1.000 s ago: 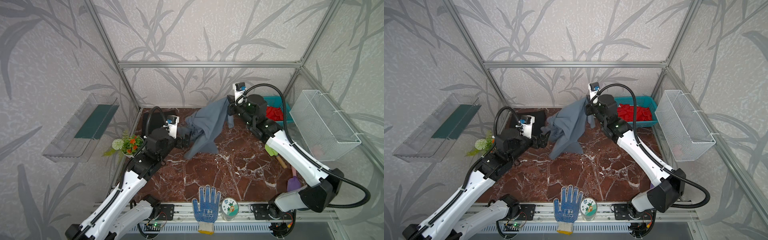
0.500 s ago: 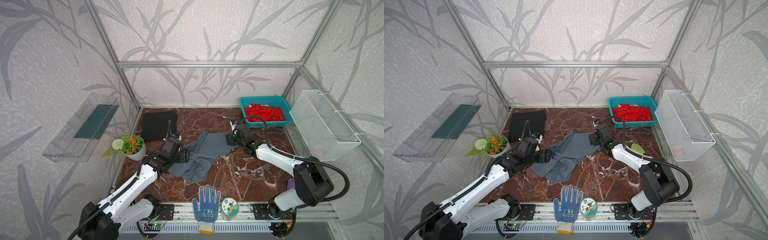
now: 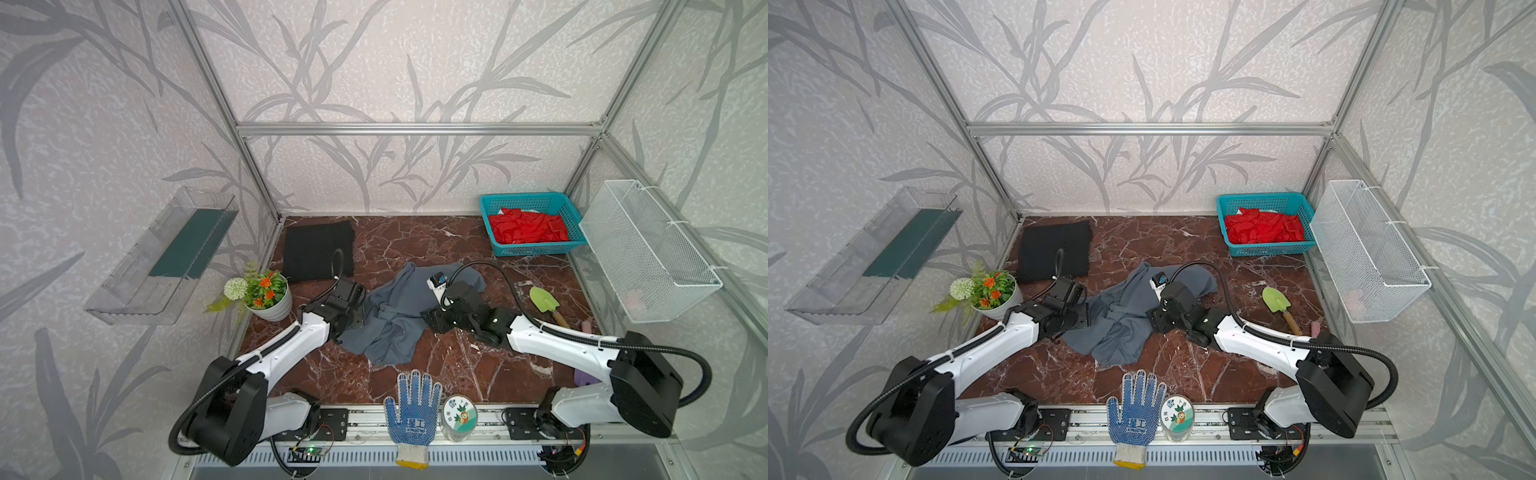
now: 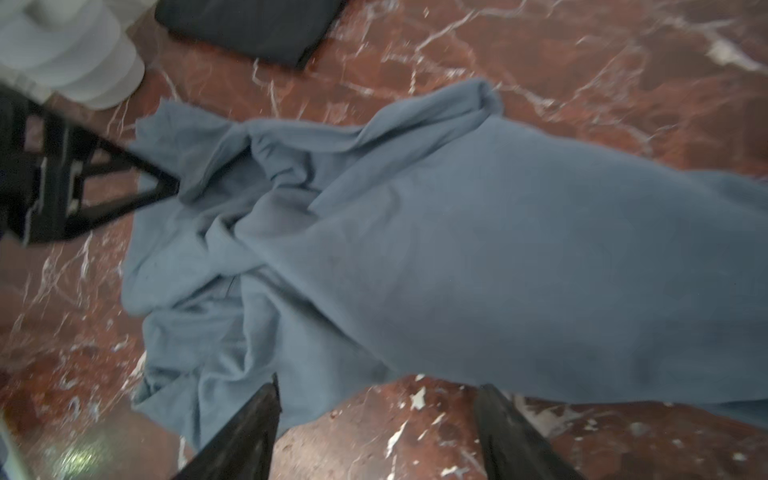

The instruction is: Fold and stack the t-shirts

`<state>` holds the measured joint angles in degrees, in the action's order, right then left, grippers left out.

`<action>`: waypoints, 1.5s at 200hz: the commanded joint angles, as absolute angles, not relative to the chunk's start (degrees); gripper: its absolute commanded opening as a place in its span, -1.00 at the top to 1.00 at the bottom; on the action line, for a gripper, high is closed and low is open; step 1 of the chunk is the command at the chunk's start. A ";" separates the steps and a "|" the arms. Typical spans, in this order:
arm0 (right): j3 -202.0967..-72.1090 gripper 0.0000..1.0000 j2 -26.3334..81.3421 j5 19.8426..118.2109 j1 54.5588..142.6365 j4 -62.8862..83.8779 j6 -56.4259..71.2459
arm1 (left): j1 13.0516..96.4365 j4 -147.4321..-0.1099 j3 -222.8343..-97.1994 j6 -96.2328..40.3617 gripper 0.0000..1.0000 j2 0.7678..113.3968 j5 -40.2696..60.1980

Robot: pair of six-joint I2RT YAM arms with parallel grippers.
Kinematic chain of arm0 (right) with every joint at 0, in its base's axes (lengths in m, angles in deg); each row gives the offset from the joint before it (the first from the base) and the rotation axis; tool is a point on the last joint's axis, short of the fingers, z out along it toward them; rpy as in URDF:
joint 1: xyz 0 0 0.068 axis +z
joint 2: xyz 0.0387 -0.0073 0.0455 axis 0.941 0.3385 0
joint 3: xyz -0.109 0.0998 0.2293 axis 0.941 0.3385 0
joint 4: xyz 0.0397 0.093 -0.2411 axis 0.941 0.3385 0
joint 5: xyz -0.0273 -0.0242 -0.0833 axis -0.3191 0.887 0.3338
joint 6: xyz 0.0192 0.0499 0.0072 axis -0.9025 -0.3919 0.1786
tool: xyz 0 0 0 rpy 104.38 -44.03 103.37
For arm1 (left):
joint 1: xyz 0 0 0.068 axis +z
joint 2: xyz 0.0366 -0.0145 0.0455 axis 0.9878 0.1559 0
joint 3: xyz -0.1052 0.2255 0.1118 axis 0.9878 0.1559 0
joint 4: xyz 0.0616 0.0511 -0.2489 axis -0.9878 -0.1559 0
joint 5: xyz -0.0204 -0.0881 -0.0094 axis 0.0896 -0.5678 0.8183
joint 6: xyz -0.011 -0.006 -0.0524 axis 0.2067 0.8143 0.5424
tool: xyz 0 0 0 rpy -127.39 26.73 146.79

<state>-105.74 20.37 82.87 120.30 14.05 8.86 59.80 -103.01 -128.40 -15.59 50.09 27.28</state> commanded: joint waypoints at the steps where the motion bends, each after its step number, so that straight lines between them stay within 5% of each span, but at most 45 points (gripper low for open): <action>1: -104.42 -0.47 22.41 81.14 122.84 13.58 4.70 | 61.05 -100.99 -130.55 -18.10 -0.27 54.37 24.72; 79: -102.69 -0.46 31.60 78.95 126.70 5.08 1.69 | 60.48 -96.18 -133.49 -17.32 -0.06 64.99 25.22; 116: -104.55 -0.41 35.75 78.63 127.14 3.75 1.03 | 60.47 -96.72 -133.76 -16.09 0.59 64.60 28.33; 139: -106.13 0.11 37.17 78.92 127.16 5.12 1.36 | 60.47 -98.49 -134.23 -16.07 1.00 61.42 30.00; 161: -106.61 1.00 36.48 80.84 127.15 6.67 1.47 | 60.47 -101.07 -134.68 -16.00 1.00 56.55 32.01; 263: -110.35 1.00 2.42 95.39 118.78 26.79 11.64 | 60.47 -111.92 -142.89 -17.74 1.00 34.92 40.86; 300: -118.81 1.00 -1.30 97.17 113.58 35.27 18.55 | 60.68 -111.58 -145.08 -19.16 1.00 31.54 43.13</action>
<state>-113.94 -0.22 94.32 115.78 28.08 12.47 60.48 -109.96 -142.76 -18.02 32.63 38.97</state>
